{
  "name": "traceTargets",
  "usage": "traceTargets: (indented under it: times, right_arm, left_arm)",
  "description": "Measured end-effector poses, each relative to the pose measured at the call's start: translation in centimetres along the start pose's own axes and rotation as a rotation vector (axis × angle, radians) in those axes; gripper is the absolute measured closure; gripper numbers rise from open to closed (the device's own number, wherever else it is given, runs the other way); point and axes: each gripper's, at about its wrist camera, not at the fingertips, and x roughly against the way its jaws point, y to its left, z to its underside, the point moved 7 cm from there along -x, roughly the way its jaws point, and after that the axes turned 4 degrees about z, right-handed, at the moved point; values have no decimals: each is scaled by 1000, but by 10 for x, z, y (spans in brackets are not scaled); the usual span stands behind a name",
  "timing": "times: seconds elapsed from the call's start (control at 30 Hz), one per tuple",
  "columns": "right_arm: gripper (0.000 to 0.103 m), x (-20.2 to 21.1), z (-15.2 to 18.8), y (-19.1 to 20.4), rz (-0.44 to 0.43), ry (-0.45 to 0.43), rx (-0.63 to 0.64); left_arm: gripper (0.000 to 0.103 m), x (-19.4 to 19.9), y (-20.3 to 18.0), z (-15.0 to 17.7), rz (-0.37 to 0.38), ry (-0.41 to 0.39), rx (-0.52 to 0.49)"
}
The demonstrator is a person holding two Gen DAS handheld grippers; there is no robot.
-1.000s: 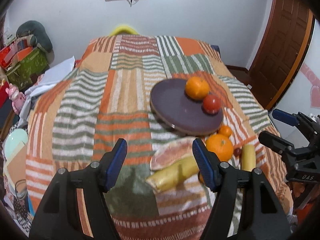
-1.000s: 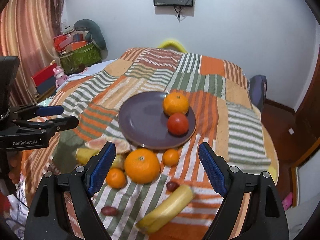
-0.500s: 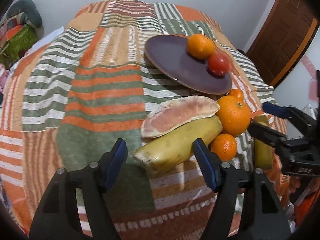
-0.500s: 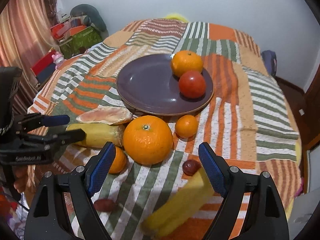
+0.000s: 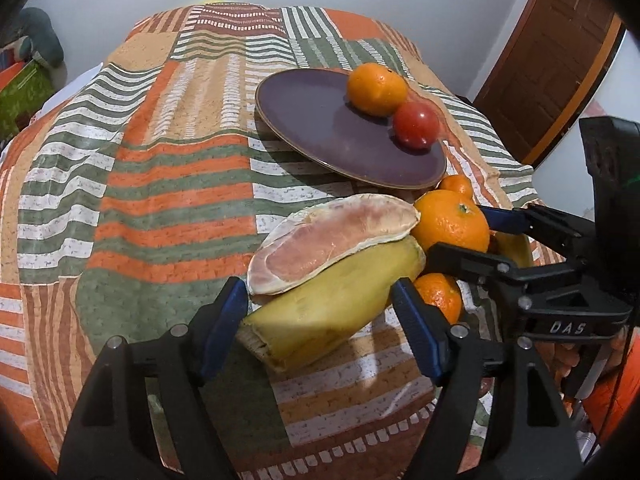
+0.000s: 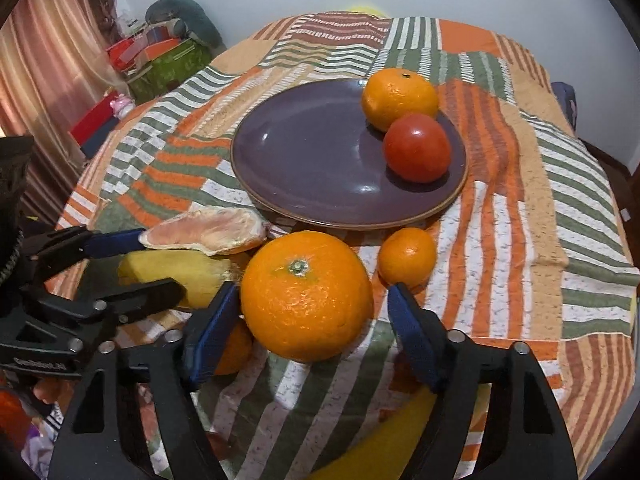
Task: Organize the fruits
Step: 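Grasp the yellow corn cob with the left gripper while the right grasps another orange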
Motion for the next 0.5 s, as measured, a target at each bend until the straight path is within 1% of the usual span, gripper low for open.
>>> traceTargets:
  times: [0.03, 0.1, 0.17, 0.2, 0.27, 0.3, 0.37, 0.47, 0.5]
  right_arm:
    - [41, 0, 0, 1, -26, 7, -7]
    - [41, 2, 1, 0, -22, 5, -12]
    - [42, 5, 3, 1, 4, -2, -1]
    - [42, 8, 3, 1, 15, -6, 3]
    - [42, 16, 4, 3, 21, -22, 12]
    - [42, 21, 5, 2, 20, -30, 12]
    - [42, 32, 6, 1, 30, -50, 17]
    - [42, 47, 7, -3, 44, -76, 12]
    - [42, 52, 8, -6, 43, -83, 5]
  left_arm:
    - [28, 0, -1, 1, -4, 1, -2]
    - [31, 2, -2, 3, -17, 2, -14]
    - [39, 5, -5, 7, -25, 5, -24]
    - [41, 7, -5, 8, -26, 5, -25]
    - [51, 12, -6, 14, -21, 6, -18]
    - [53, 15, -6, 16, -17, 8, -13]
    - [61, 19, -9, 21, -10, 14, -6]
    - [67, 24, -20, 30, 9, 42, -29]
    - [67, 24, -24, 33, 16, 51, -37]
